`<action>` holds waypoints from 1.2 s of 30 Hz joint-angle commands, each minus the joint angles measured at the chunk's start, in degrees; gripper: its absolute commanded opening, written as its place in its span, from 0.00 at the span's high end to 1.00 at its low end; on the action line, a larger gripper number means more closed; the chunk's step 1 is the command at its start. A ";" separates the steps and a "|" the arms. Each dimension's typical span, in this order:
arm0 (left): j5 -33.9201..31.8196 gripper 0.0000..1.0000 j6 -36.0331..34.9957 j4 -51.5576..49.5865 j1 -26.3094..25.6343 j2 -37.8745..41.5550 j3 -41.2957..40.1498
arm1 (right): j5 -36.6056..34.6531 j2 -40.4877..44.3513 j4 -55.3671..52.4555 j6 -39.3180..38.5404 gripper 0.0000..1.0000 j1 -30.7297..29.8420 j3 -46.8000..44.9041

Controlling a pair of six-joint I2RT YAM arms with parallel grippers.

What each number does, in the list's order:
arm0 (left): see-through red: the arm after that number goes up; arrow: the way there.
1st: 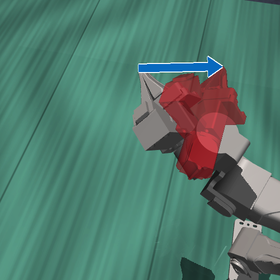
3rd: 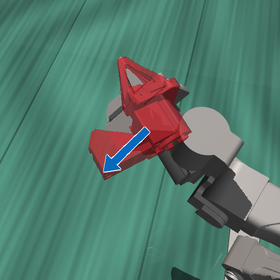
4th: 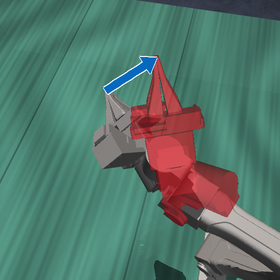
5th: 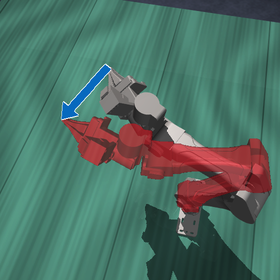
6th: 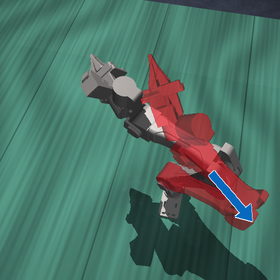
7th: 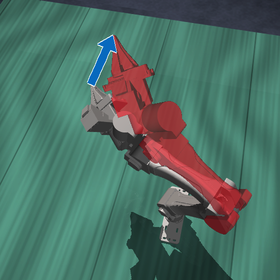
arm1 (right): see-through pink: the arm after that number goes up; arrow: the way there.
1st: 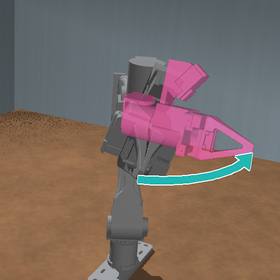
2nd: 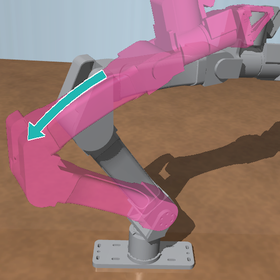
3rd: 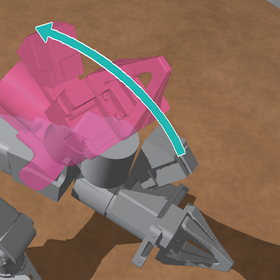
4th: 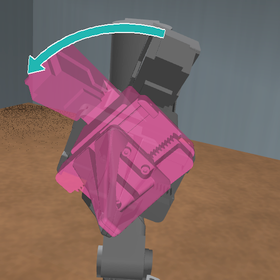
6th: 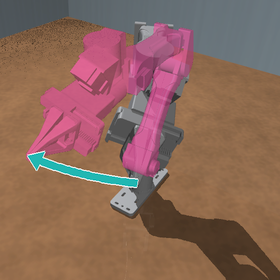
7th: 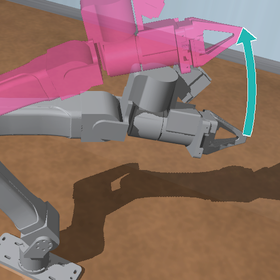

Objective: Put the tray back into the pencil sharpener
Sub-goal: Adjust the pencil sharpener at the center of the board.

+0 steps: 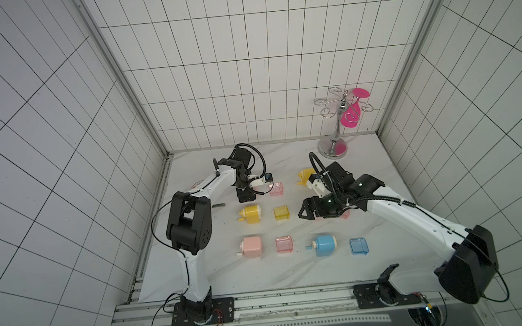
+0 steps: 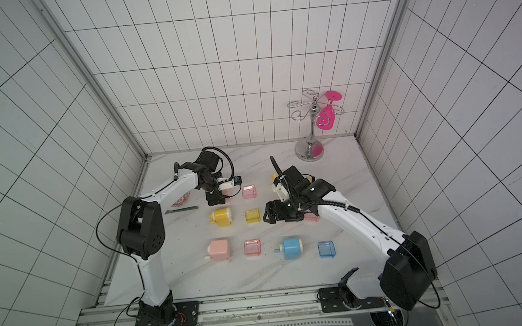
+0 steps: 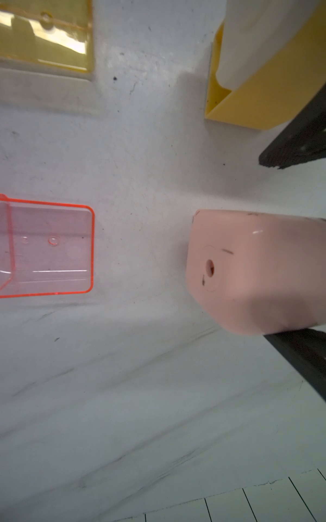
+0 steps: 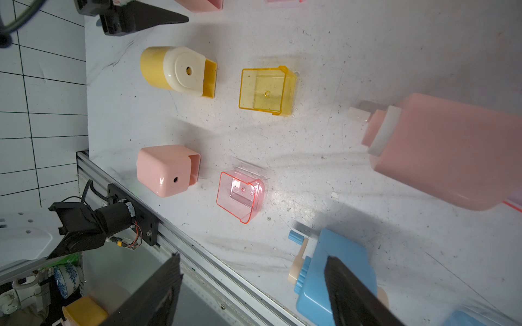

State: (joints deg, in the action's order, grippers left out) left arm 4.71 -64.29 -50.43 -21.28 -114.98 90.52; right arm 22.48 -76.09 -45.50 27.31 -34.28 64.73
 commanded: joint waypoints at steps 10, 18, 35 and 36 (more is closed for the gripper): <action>0.65 0.32 -2.41 -0.75 0.45 -3.60 2.80 | 0.19 -0.17 0.63 -1.01 0.19 -0.65 -1.78; 1.44 0.64 -3.38 0.06 0.77 -5.18 5.59 | -0.01 -2.25 1.12 -1.11 0.19 -0.62 -0.79; 4.78 0.22 -3.48 0.73 2.11 -9.12 10.28 | -3.13 -12.04 -0.23 0.11 0.19 -0.64 10.96; 4.78 0.19 -3.53 0.84 2.12 -9.08 10.26 | -3.43 -12.67 -0.28 0.32 0.19 -0.60 11.72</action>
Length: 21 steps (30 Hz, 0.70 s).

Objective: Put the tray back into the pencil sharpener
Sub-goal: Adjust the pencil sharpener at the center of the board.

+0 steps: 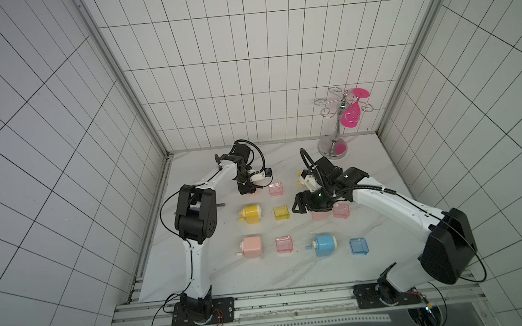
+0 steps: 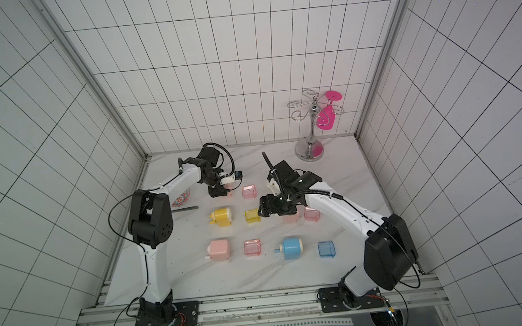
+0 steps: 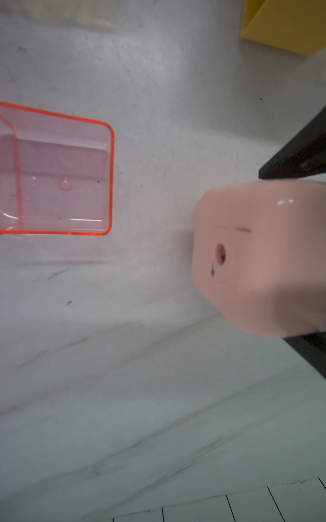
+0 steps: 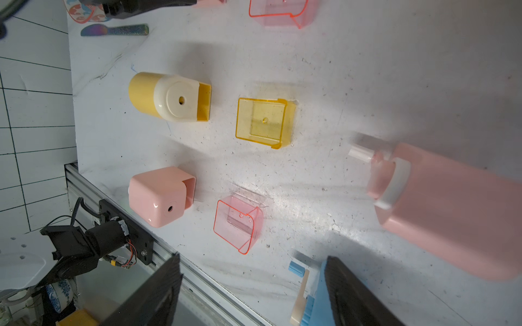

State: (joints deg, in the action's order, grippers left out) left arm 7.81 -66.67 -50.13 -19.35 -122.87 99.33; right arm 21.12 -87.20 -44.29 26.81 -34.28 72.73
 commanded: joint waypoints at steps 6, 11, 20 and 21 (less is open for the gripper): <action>1.33 0.02 -0.94 1.59 0.28 -0.04 1.57 | -7.11 -7.64 -4.71 4.41 0.18 -0.61 11.92; 1.26 0.02 0.16 2.49 0.59 2.83 1.32 | -12.54 -14.10 -10.77 9.58 0.16 -0.50 21.54; 4.10 0.02 0.95 6.10 2.95 11.68 -5.01 | -17.71 -22.19 -15.01 13.81 0.21 -0.49 32.28; 4.55 0.02 1.17 6.65 3.21 12.54 -5.98 | -17.77 -23.16 -15.16 13.71 0.22 -0.49 33.15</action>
State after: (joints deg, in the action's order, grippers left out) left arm 9.82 -65.12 -45.74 -16.99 -113.25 95.59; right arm 6.13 -108.22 -55.75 38.26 -34.28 101.43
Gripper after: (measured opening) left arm 0.977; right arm 0.786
